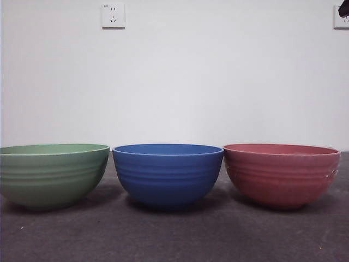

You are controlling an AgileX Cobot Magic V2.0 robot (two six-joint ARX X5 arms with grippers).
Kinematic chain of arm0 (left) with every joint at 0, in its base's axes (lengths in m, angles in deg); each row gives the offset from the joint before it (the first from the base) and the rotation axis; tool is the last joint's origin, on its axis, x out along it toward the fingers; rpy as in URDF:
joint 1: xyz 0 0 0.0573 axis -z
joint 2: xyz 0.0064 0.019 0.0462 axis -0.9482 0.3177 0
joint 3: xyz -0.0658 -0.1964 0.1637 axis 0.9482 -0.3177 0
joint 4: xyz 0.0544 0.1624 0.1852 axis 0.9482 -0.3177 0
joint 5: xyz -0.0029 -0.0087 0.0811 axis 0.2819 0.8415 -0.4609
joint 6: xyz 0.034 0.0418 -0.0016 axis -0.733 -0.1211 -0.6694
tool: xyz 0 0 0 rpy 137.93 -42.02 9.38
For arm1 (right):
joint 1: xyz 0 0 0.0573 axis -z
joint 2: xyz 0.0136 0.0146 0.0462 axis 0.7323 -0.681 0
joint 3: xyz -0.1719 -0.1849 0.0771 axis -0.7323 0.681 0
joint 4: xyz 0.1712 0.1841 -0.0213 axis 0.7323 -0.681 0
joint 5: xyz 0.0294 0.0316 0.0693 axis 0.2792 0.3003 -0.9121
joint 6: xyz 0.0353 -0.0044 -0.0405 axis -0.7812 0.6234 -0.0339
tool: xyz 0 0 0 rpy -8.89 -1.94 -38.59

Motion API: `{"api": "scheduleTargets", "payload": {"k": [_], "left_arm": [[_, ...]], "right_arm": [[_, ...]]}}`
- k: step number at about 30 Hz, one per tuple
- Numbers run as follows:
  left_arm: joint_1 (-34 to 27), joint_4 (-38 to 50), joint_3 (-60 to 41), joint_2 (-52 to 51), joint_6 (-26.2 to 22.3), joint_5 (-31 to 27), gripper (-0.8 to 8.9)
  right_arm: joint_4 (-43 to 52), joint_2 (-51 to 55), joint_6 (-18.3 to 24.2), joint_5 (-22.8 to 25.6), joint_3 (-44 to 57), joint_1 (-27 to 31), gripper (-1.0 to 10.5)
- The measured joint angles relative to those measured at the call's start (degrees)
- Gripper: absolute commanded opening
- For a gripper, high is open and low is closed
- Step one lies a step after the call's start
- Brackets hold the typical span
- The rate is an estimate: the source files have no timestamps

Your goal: Pick up the green bowl on the top,put the green bowl on the left,pick up the red bowl in the middle,put the red bowl on the right

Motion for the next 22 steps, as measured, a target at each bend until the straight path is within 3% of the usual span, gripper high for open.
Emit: {"api": "scheduleTargets", "payload": {"k": [6,10,13,17,22], "left_arm": [[0.0,0.0,0.0,0.0,0.0,0.0,-0.03],[0.0,0.0,0.0,0.0,0.0,0.0,-0.03],[0.0,0.0,0.0,0.0,0.0,0.0,-0.03],[0.0,0.0,0.0,0.0,0.0,0.0,-0.03],[0.0,0.0,0.0,0.0,0.0,0.0,-0.03]], "right_arm": [[0.0,0.0,0.1,0.0,0.0,0.0,0.0],[-2.4,4.5,3.5,-0.4,0.9,0.7,0.0],[0.4,11.6,5.4,-4.7,5.2,4.9,0.0],[4.4,21.4,6.2,-15.1,15.4,12.5,0.0],[4.6,28.0,6.1,-16.6,27.1,15.8,0.0]]}}
